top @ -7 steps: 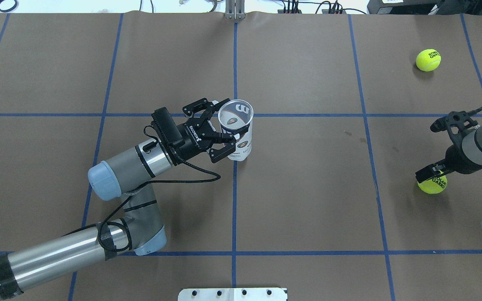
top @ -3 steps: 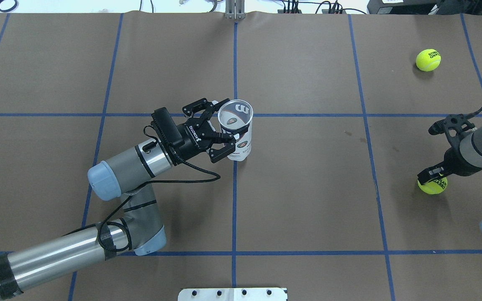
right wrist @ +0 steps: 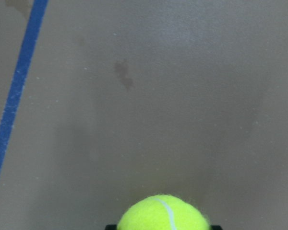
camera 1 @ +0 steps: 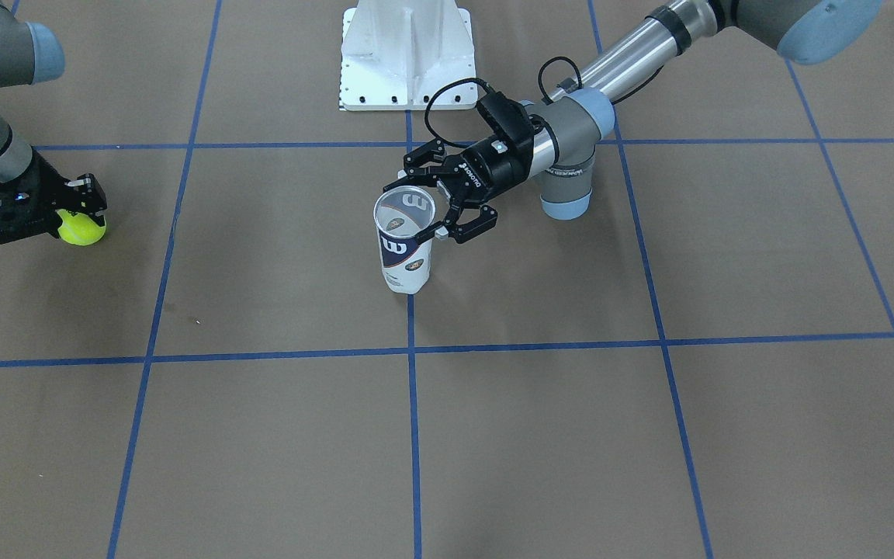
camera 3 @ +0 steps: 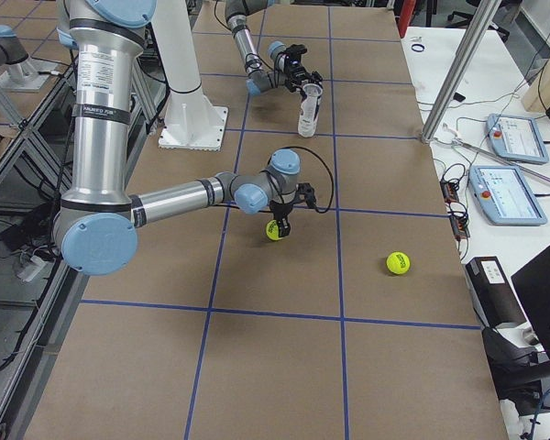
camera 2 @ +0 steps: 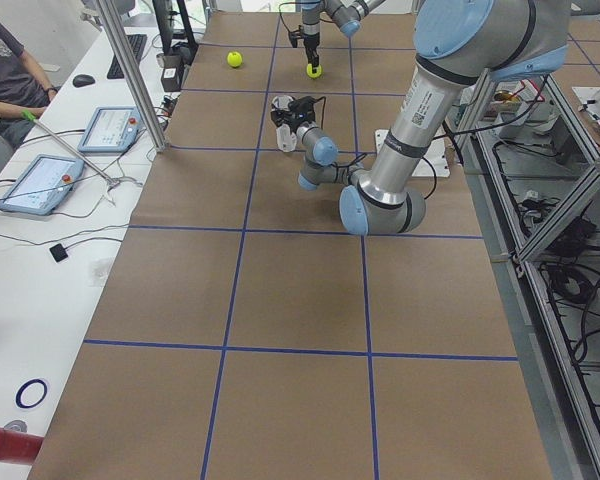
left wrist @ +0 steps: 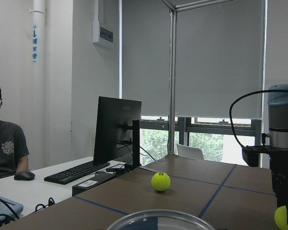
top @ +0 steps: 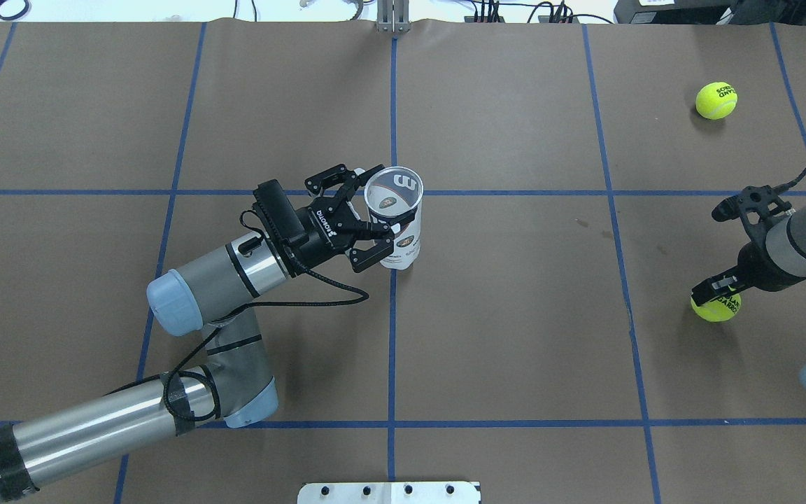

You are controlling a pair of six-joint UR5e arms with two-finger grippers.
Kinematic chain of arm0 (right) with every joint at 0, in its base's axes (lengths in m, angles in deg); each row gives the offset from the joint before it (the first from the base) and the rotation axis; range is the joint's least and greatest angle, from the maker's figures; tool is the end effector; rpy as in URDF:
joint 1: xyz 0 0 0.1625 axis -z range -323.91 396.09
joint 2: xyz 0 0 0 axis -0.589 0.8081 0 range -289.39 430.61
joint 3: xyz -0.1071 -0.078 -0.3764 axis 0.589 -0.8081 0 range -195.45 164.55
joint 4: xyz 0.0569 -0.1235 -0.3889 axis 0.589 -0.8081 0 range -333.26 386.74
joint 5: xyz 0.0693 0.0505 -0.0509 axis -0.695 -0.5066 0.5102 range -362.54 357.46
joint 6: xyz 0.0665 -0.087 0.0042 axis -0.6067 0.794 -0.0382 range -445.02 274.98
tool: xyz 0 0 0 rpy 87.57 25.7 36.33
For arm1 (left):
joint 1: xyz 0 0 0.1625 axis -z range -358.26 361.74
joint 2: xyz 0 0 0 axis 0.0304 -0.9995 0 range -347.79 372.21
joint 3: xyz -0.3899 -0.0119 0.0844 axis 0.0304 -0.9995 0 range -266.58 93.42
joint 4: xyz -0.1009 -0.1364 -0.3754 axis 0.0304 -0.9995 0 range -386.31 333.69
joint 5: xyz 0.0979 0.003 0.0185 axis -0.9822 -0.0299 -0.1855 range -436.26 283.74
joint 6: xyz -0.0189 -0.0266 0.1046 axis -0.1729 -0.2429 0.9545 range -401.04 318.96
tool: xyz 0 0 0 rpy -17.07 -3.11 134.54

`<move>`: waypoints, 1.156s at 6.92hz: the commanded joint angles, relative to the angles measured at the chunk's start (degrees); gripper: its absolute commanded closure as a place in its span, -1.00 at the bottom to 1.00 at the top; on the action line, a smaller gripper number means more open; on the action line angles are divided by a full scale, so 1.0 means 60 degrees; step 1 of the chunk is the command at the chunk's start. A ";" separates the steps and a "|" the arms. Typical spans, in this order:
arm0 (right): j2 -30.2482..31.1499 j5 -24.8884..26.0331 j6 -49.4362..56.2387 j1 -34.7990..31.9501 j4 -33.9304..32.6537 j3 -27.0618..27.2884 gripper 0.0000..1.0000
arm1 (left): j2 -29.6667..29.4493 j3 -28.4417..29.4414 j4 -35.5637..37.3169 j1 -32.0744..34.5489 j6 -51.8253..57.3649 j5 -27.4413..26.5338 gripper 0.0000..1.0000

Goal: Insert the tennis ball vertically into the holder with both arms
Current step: 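Lift the ball with the right gripper and carry it above the can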

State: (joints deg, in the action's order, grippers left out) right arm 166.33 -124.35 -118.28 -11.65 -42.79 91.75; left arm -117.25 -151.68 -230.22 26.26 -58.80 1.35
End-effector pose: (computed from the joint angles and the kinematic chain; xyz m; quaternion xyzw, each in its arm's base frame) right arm -0.2643 -0.4032 0.5082 0.0479 -0.3703 -0.1478 0.9158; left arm 0.5288 -0.4135 0.2280 0.7004 0.5596 0.0859 0.4346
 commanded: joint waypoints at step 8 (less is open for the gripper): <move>-0.5535 -0.1628 -0.5409 -0.0233 -0.2899 0.0736 1.00 | -0.0015 0.0039 0.0029 -0.0117 -0.0015 -0.0146 -0.37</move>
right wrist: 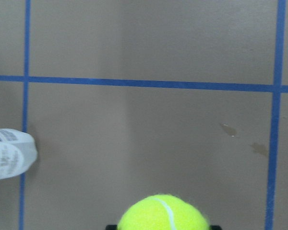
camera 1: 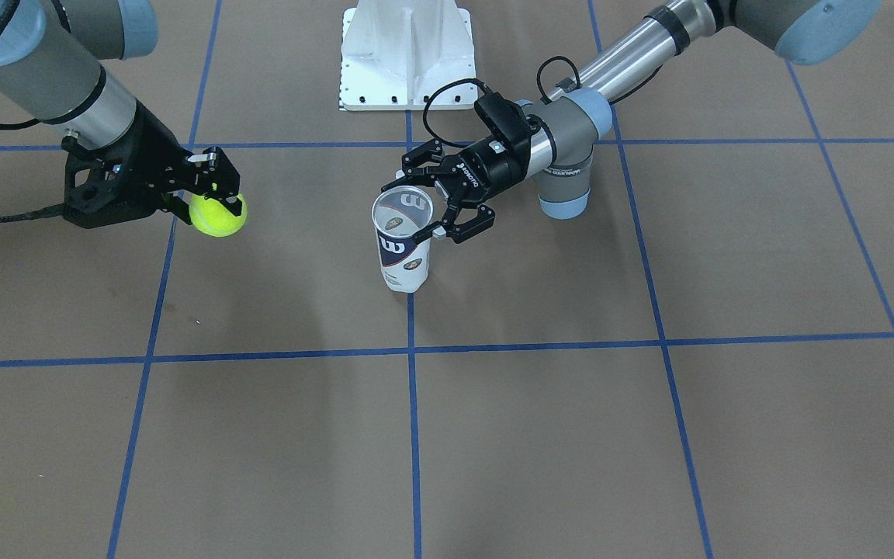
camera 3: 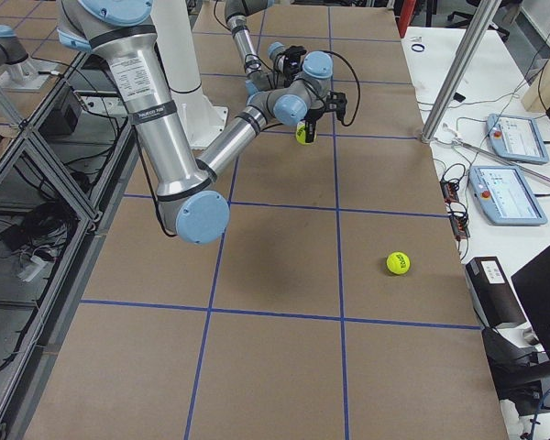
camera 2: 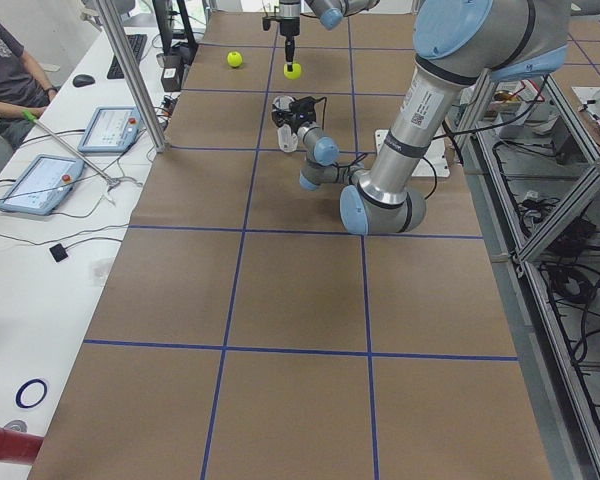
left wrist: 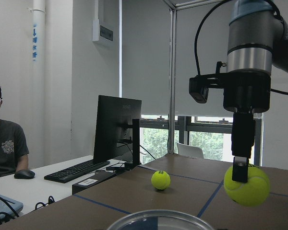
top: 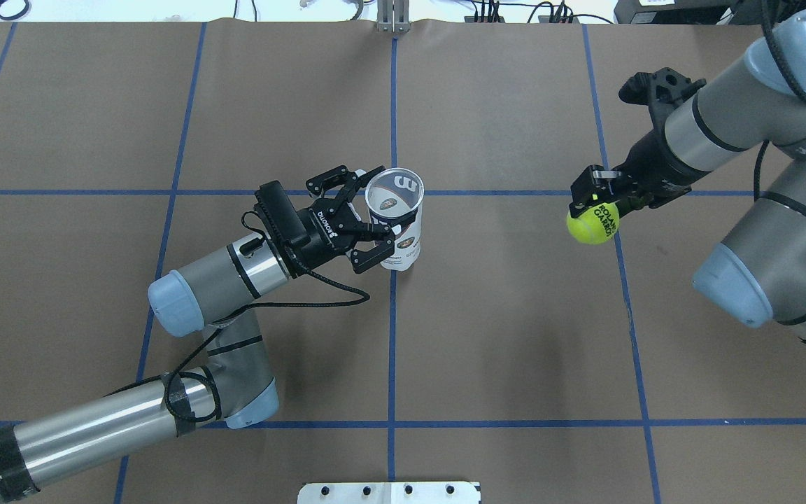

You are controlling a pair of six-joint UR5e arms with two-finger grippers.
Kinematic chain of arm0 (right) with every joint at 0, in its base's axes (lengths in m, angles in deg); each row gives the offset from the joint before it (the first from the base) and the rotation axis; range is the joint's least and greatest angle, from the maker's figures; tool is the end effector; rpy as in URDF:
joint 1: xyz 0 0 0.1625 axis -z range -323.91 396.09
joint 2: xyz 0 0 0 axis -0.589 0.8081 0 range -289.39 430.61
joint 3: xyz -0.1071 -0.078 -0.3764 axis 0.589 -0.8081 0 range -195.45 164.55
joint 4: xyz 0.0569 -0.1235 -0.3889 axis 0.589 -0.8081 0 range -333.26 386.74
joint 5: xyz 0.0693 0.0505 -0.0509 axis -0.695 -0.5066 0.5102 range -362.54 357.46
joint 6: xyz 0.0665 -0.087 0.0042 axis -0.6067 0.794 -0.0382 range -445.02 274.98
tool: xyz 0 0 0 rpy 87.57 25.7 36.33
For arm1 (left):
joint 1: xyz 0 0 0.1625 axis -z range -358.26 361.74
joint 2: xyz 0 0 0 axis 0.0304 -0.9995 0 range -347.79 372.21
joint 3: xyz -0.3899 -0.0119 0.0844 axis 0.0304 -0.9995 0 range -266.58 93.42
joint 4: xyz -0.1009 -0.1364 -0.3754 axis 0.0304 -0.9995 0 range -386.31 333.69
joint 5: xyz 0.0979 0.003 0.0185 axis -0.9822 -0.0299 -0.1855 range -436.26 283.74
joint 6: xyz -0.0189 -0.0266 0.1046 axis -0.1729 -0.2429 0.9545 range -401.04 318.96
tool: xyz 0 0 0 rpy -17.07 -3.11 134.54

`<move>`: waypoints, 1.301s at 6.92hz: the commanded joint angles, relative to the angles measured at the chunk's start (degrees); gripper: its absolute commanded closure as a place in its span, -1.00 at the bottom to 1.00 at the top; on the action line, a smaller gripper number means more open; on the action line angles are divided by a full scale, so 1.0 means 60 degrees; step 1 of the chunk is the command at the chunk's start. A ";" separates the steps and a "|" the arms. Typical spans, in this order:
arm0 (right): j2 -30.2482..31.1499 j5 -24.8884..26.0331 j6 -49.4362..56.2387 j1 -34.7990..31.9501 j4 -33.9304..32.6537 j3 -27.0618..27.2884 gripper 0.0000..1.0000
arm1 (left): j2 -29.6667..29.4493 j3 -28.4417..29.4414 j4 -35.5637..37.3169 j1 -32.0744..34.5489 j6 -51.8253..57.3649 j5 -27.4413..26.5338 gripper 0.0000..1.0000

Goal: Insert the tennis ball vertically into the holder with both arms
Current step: 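Lift the ball with the right gripper and carry it above the can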

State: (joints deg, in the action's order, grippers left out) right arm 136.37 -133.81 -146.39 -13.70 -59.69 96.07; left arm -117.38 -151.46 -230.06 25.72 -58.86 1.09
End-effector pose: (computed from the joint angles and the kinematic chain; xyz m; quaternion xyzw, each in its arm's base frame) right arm -0.3171 -0.4695 0.2251 -0.0013 -0.5050 0.0116 0.8630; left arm 0.5338 -0.4095 0.2282 0.6974 0.5616 0.0868 0.4367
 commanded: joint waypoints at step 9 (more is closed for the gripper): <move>-0.3239 0.0386 -0.2896 0.0680 -0.0404 -0.0920 1.00 | 0.0007 0.0002 0.0060 -0.0173 -0.0005 -0.0250 -0.88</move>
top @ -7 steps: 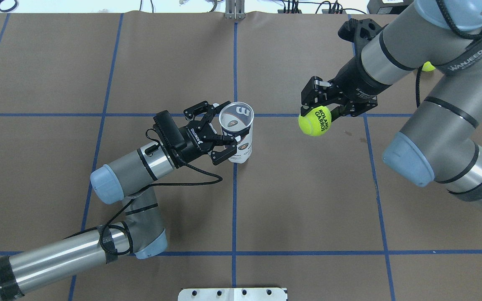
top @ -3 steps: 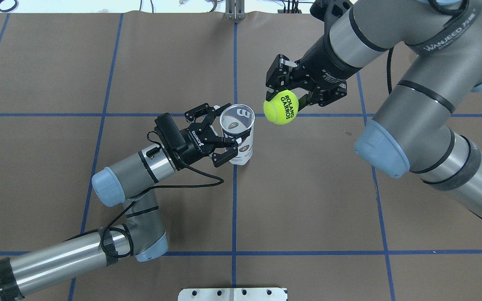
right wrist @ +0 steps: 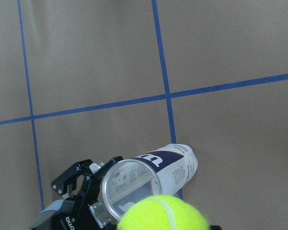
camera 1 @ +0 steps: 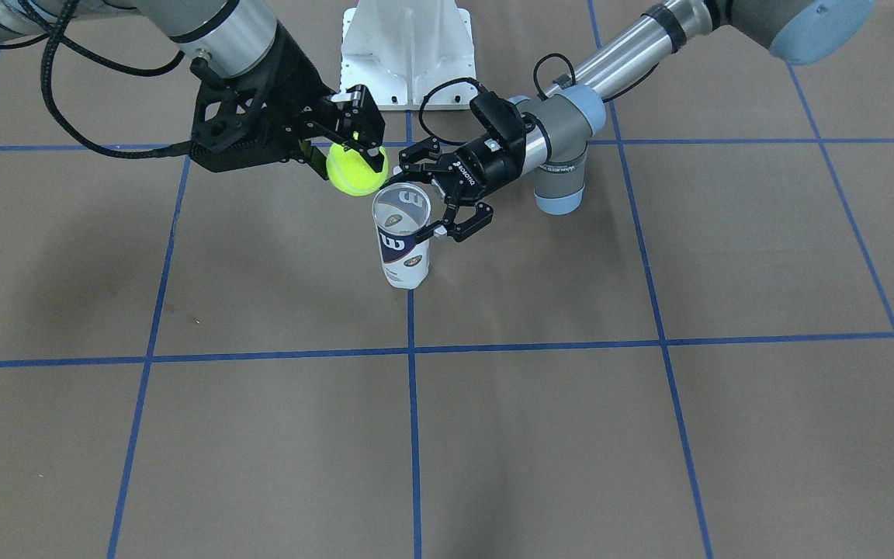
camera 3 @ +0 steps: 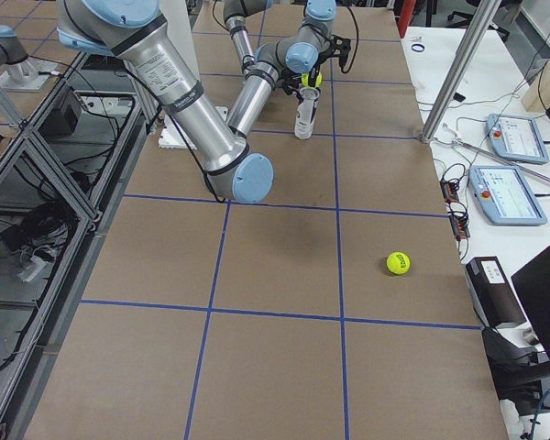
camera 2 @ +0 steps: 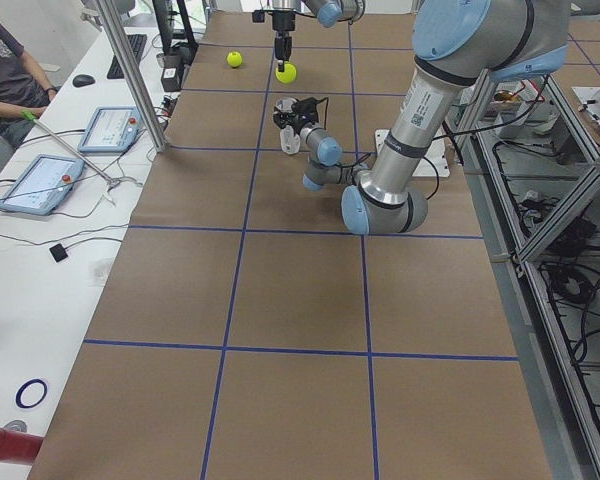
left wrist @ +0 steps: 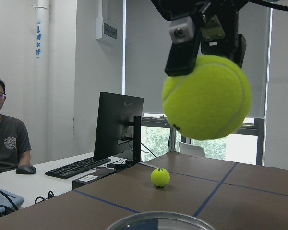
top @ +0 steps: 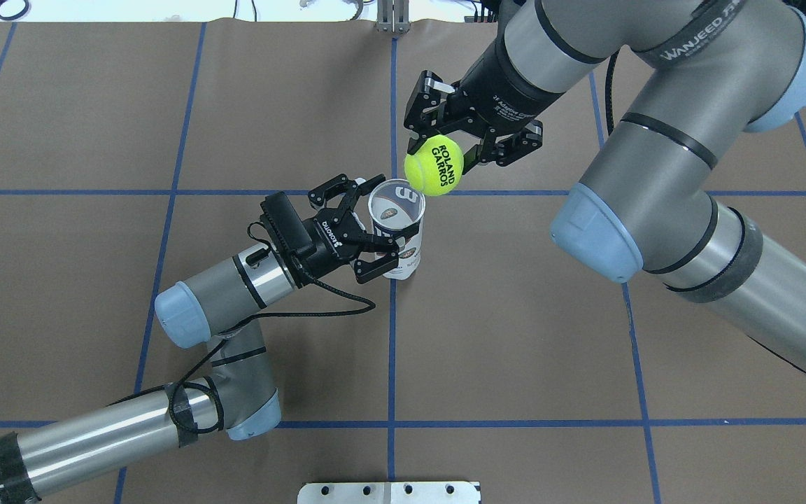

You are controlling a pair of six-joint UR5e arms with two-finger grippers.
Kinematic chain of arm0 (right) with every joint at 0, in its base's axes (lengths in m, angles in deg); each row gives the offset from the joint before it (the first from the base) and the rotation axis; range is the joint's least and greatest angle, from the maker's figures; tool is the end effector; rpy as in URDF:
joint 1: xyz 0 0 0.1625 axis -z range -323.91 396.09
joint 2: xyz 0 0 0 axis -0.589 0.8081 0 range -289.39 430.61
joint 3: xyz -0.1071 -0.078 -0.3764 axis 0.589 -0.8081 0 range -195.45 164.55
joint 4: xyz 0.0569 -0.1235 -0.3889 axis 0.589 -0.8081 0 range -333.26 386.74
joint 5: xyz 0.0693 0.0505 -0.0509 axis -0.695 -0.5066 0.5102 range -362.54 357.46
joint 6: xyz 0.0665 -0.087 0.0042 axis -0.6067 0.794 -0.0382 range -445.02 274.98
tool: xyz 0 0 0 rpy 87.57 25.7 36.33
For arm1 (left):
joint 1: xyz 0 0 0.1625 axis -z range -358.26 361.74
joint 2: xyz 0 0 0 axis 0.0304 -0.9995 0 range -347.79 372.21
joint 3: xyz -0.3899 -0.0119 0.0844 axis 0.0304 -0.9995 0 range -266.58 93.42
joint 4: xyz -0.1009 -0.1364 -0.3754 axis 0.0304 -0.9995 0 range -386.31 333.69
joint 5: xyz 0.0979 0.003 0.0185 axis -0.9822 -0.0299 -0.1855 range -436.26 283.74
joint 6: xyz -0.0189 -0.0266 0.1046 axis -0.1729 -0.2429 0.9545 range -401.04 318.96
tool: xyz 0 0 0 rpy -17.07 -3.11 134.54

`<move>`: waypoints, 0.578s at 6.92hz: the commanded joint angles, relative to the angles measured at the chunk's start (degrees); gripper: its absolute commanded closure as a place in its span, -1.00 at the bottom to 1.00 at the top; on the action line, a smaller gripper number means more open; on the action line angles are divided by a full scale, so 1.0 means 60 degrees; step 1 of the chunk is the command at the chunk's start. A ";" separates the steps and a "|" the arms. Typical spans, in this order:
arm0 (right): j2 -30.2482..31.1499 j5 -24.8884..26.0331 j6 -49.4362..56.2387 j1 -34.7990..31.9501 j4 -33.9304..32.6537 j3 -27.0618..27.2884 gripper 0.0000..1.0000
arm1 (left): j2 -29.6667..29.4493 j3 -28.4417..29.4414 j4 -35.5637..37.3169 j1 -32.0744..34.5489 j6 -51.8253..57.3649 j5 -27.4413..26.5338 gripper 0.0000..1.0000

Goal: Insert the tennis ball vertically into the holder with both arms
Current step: 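Lift the ball with the right gripper and carry it above the can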

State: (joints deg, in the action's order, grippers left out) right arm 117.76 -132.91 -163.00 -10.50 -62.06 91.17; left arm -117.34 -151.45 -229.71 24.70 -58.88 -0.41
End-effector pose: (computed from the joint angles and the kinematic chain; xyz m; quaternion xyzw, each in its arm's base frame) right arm -0.3609 -0.4722 0.0733 -0.0277 -0.5591 0.0743 0.8253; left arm 0.5402 -0.4027 0.2293 0.6943 0.5614 0.0811 0.4429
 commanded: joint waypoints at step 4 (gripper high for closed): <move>-0.0592 0.0807 -0.0186 0.0614 -0.0009 -0.0749 1.00 | 0.0000 0.0000 0.0018 -0.0004 -0.0015 0.0000 -0.89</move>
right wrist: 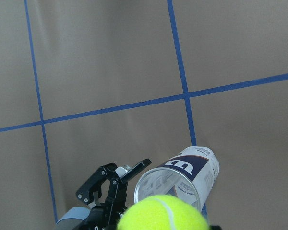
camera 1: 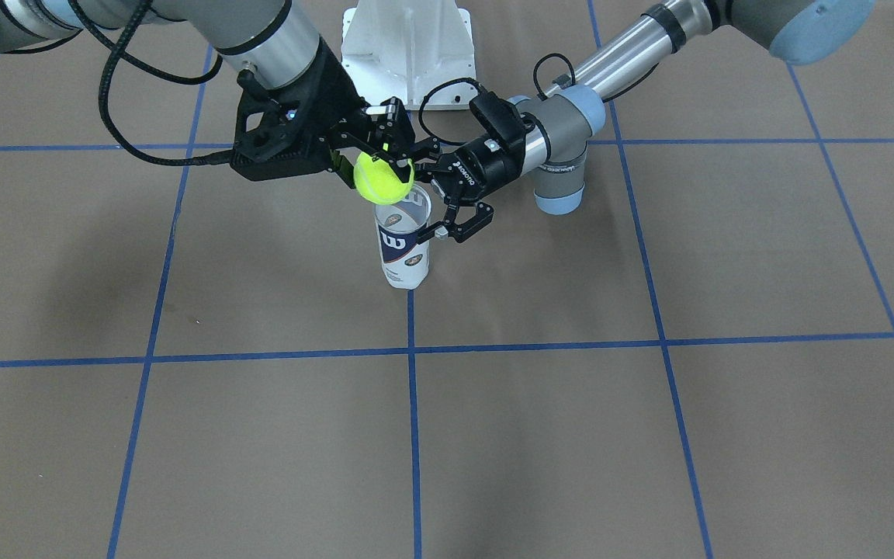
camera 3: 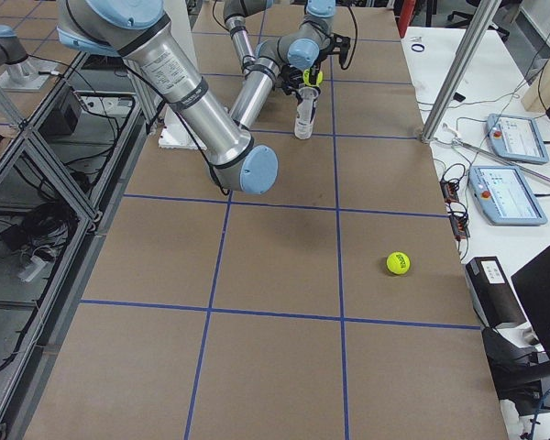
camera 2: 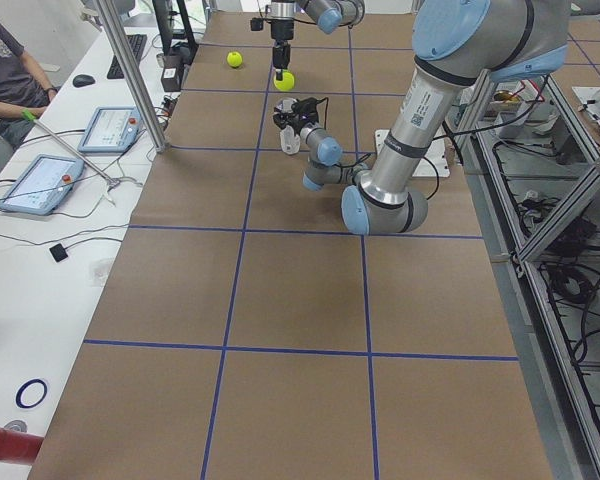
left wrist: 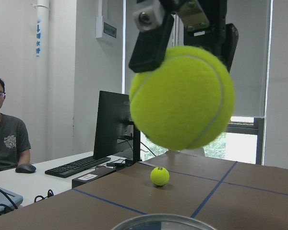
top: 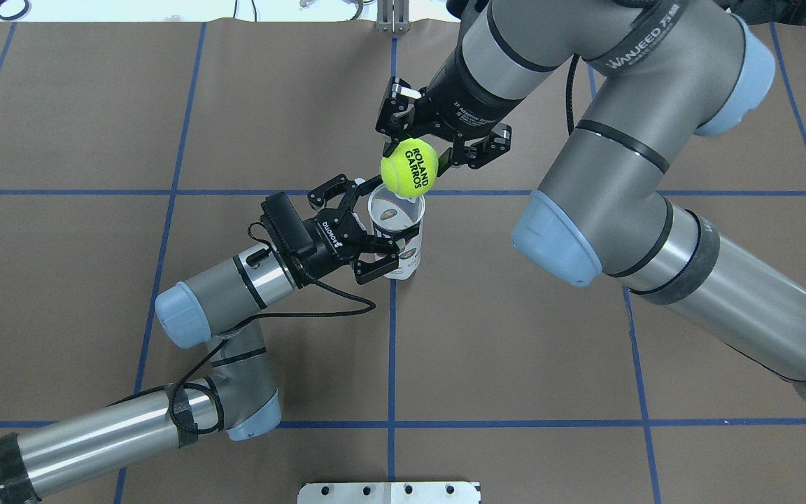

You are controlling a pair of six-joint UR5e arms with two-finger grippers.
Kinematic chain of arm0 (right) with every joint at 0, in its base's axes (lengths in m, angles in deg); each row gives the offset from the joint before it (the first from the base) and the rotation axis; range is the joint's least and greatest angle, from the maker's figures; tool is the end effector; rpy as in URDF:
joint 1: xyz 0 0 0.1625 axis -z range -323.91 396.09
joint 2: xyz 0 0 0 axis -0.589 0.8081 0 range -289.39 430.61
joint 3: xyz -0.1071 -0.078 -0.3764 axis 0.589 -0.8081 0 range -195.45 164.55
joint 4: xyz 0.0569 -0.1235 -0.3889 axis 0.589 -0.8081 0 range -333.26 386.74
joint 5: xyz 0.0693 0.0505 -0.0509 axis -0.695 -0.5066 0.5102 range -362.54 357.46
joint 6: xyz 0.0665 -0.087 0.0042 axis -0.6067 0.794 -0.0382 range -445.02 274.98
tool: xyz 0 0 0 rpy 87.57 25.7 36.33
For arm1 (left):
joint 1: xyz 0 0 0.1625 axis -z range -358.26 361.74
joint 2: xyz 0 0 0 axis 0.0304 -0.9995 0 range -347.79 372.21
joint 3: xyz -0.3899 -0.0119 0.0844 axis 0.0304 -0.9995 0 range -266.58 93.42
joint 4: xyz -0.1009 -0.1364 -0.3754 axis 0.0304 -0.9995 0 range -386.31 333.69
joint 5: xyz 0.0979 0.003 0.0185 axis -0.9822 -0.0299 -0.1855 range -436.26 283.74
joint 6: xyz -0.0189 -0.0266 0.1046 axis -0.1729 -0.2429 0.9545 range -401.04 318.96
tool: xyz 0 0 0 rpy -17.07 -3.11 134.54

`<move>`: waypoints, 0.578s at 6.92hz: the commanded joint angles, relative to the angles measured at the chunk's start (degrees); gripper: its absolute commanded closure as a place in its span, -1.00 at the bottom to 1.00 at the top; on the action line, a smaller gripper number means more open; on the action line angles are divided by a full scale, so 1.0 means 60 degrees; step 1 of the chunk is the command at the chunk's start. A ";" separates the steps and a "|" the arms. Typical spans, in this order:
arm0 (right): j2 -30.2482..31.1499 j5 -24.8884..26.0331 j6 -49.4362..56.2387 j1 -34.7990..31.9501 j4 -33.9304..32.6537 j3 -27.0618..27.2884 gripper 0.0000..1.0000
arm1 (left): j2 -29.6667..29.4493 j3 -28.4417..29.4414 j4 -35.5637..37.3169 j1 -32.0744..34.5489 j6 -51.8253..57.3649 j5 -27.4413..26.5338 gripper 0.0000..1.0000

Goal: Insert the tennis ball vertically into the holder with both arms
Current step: 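Lower the ball into the can opening and open the right gripper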

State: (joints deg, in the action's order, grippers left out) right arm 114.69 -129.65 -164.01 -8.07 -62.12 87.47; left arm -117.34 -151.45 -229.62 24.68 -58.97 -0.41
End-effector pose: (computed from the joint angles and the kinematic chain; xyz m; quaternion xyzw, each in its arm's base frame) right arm -0.3936 -0.4759 0.0639 -0.0248 -0.5476 0.0818 0.8324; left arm 0.5406 -0.4026 0.2293 0.6935 0.5618 0.0812 0.4436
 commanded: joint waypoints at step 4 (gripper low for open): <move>-0.0094 0.0588 -0.0018 0.0416 0.0000 -0.0235 1.00 | 0.0000 0.0000 0.0002 0.0000 0.0000 0.0000 -0.74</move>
State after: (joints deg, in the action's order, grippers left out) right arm 114.18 -126.84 -164.12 -5.97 -62.12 86.24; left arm -117.34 -151.45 -229.60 24.68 -58.97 -0.41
